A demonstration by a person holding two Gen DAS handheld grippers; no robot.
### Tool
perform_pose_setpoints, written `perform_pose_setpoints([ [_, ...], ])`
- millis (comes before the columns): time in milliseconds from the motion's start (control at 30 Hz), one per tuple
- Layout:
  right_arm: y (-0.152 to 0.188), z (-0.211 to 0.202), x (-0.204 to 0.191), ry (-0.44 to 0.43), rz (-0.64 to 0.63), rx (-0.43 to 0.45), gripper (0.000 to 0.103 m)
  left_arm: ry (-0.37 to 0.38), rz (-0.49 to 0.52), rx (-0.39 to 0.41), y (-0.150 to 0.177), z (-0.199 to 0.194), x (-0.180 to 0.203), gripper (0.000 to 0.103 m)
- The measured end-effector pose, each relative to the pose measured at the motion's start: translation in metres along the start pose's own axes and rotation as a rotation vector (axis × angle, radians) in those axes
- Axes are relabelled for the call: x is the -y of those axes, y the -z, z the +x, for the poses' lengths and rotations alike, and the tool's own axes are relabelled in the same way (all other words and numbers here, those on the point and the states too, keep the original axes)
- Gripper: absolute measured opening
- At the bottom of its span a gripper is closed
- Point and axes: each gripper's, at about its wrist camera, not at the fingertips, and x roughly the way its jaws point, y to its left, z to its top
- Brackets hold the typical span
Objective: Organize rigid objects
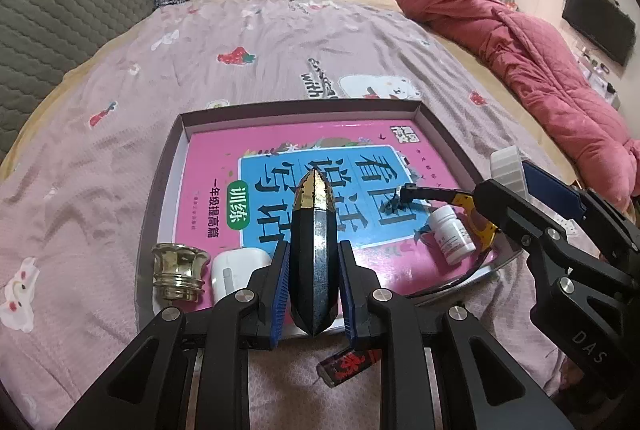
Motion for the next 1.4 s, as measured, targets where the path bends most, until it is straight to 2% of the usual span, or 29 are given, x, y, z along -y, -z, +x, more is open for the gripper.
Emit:
perform_pose_setpoints([
  [533,0.000,0.015,0.018,0.026,0.038,-0.023,0.051,0.007,-0.005,-0.033,-0.005,0.021,0.005,0.023],
  [867,0.009,0.030,0.014,0.015,0.016,-0.084,0.051,0.017,0.011,-0.060,-0.002,0.032,0.013,0.023],
  [1400,0.015,0.039,0.019,0.025,0.024,-0.117,0.051,0.014,0.023,-0.097,0.005,0.045,0.021,0.023],
])
